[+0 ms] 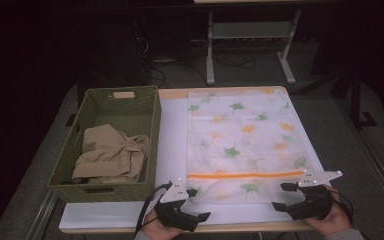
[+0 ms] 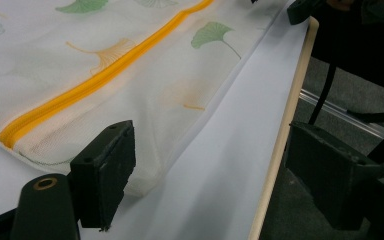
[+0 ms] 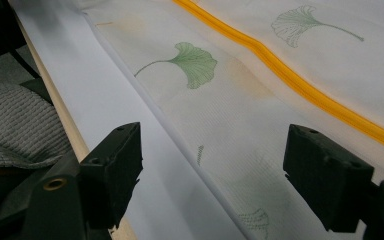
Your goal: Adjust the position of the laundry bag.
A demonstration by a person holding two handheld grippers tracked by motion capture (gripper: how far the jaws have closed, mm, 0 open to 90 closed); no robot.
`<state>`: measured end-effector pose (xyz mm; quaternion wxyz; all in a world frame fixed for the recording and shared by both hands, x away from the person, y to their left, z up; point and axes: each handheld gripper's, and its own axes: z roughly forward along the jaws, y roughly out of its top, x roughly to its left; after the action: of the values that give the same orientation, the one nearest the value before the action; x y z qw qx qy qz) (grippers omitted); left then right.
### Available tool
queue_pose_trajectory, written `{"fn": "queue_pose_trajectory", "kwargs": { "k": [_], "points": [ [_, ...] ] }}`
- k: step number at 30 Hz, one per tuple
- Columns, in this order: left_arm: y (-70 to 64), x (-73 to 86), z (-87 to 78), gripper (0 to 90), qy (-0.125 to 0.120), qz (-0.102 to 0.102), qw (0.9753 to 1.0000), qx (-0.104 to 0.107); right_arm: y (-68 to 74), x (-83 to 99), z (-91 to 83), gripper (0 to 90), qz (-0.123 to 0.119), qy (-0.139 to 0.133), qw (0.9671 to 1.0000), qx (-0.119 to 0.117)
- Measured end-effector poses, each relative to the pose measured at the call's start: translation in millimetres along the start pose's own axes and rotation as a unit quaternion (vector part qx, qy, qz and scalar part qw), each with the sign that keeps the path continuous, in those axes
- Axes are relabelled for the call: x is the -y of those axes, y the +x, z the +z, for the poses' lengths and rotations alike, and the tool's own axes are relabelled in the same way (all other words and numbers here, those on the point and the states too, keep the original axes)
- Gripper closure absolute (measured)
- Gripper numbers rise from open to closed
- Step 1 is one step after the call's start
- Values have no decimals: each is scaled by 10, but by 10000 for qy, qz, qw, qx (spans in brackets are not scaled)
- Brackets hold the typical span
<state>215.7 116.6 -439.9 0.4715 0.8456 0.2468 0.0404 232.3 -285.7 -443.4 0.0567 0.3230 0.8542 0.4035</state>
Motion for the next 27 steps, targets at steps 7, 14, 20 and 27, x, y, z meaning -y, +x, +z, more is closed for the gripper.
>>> {"fn": "queue_pose_trajectory", "kwargs": {
  "k": [7, 14, 20, 27],
  "points": [
    [-14, 11, -21, 197, 30, 19, 10000, -59, -14, -26, 26, 233, 8, -12, 10000, -18],
    [-30, 19, -46, 198, 9, 35, 9999, -124, 21, -99, 68, 237, -46, -49, 10000, 22],
    [8, 40, -72, 198, -16, -40, 9998, -219, 33, -255, 157, 253, -216, -29, 9997, -65],
    [16, 31, -81, 198, -21, -33, 9996, -287, 94, -393, 231, 274, -493, 96, 9987, -58]
  ]
}}
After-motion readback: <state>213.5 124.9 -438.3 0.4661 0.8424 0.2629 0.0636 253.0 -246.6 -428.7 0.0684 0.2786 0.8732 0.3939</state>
